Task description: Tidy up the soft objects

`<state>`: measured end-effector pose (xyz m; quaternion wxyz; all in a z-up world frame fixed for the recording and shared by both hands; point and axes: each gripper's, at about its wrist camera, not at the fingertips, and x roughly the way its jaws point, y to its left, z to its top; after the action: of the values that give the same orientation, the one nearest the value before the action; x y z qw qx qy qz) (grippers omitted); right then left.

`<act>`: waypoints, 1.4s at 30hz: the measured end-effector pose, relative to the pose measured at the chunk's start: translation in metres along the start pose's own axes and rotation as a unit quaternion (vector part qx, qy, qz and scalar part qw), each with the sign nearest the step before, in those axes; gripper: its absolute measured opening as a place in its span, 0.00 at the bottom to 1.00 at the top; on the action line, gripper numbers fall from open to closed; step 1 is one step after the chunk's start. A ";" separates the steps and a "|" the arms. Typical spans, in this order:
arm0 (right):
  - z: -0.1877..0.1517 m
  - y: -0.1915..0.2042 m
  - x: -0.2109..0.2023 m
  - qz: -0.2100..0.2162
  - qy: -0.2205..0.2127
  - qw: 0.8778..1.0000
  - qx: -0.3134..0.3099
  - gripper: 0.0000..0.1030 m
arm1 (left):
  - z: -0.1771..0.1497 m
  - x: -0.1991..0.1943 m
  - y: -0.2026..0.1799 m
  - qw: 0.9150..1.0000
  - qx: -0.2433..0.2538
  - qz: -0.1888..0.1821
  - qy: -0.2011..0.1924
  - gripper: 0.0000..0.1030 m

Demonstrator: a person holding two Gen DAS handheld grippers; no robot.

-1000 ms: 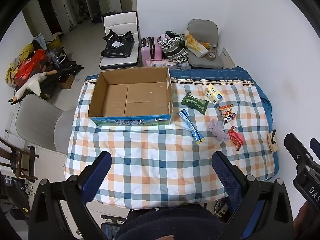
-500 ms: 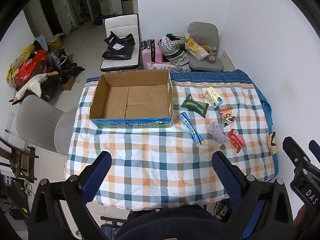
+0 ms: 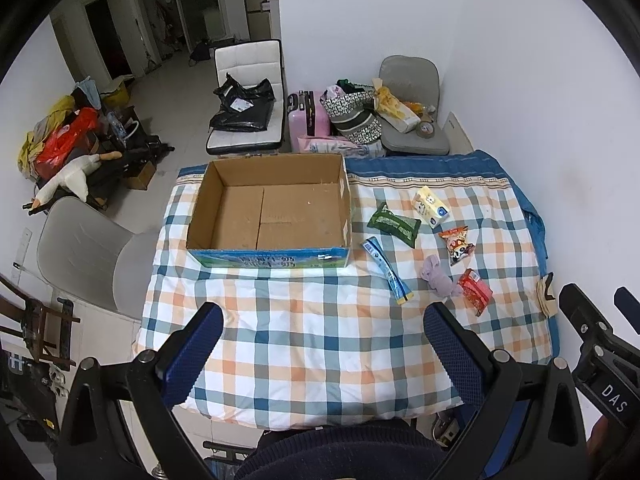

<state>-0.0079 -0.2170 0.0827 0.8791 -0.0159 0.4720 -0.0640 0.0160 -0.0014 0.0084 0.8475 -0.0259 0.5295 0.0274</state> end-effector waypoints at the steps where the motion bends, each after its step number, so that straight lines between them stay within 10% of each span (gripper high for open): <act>1: 0.001 -0.001 0.001 0.000 0.000 1.000 0.001 1.00 | -0.001 -0.001 0.001 1.000 0.000 0.000 -0.002 1.00; 42: 0.014 0.000 -0.009 0.000 -0.008 1.000 0.000 1.00 | -0.009 -0.003 0.003 1.000 -0.002 -0.003 -0.012 1.00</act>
<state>-0.0009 -0.2162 0.0982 0.8830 -0.0166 0.4647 -0.0642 0.0062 0.0011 0.0070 0.8538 -0.0283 0.5192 0.0263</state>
